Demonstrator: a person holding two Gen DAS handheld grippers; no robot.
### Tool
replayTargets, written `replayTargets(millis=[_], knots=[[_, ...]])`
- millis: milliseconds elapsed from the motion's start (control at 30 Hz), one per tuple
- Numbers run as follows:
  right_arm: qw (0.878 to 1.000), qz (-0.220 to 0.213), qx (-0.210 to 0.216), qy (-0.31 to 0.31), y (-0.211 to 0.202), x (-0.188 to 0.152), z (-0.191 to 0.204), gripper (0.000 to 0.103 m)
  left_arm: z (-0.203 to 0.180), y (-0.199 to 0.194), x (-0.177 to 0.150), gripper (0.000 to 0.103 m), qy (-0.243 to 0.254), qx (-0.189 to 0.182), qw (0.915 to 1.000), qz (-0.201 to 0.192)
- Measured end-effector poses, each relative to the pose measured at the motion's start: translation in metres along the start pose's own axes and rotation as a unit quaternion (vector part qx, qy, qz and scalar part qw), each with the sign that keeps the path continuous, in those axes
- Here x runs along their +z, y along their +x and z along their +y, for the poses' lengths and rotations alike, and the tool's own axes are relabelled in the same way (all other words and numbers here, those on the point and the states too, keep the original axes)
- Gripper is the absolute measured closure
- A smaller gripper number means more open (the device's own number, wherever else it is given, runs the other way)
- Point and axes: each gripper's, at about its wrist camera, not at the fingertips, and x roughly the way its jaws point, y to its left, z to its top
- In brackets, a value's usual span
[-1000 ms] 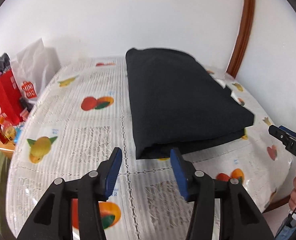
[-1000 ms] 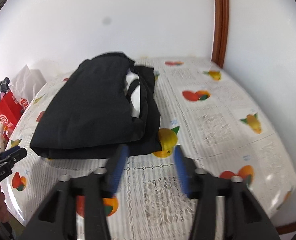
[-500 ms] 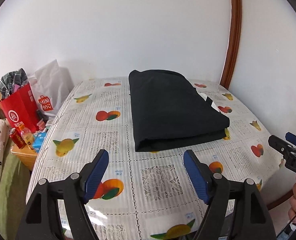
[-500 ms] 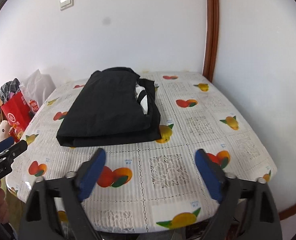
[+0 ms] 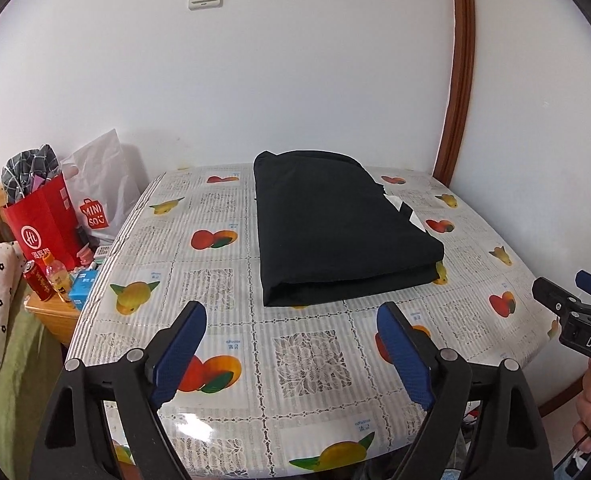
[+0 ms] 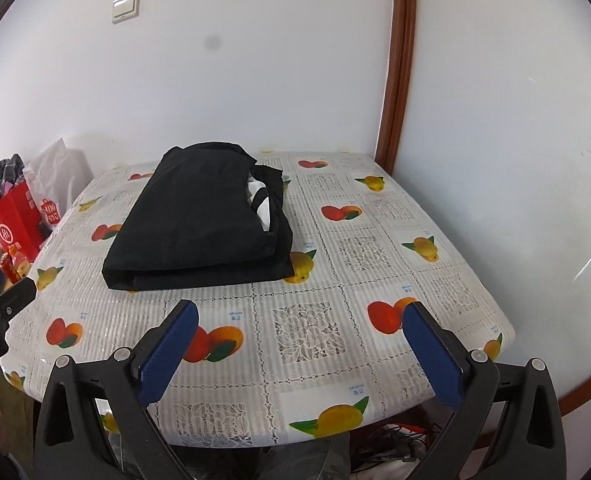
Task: Fold large clothes
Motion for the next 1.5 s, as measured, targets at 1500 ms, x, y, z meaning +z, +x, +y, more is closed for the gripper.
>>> replayTargets(millis=[1500], knots=[[1.0, -0.002, 0.001, -0.012, -0.0037, -0.004, 0.0063, 0.002, -0.0002, -0.0028, 0.002, 0.016, -0.005, 0.001, 1.0, -0.002]])
